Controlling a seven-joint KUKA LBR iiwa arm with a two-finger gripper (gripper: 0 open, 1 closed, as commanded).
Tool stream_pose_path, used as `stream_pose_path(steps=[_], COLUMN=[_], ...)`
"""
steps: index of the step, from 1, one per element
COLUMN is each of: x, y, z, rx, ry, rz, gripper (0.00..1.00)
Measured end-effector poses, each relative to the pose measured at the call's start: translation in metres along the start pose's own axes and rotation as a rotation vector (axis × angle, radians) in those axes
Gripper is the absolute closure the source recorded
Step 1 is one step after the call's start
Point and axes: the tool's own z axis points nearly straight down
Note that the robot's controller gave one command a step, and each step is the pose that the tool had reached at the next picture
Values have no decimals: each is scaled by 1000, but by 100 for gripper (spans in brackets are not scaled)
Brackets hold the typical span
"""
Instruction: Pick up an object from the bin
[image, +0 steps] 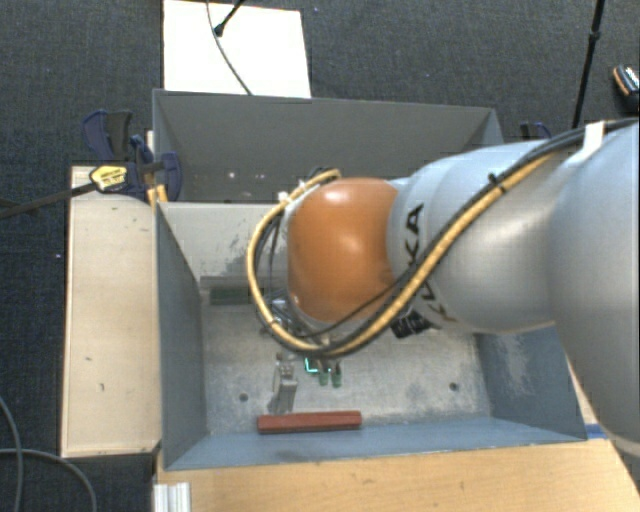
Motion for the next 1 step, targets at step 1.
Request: stream_pose_path(steps=[1], x=[1], y=[-55], z=[106], rx=[1], ry=[-1], rz=[147], gripper=[0])
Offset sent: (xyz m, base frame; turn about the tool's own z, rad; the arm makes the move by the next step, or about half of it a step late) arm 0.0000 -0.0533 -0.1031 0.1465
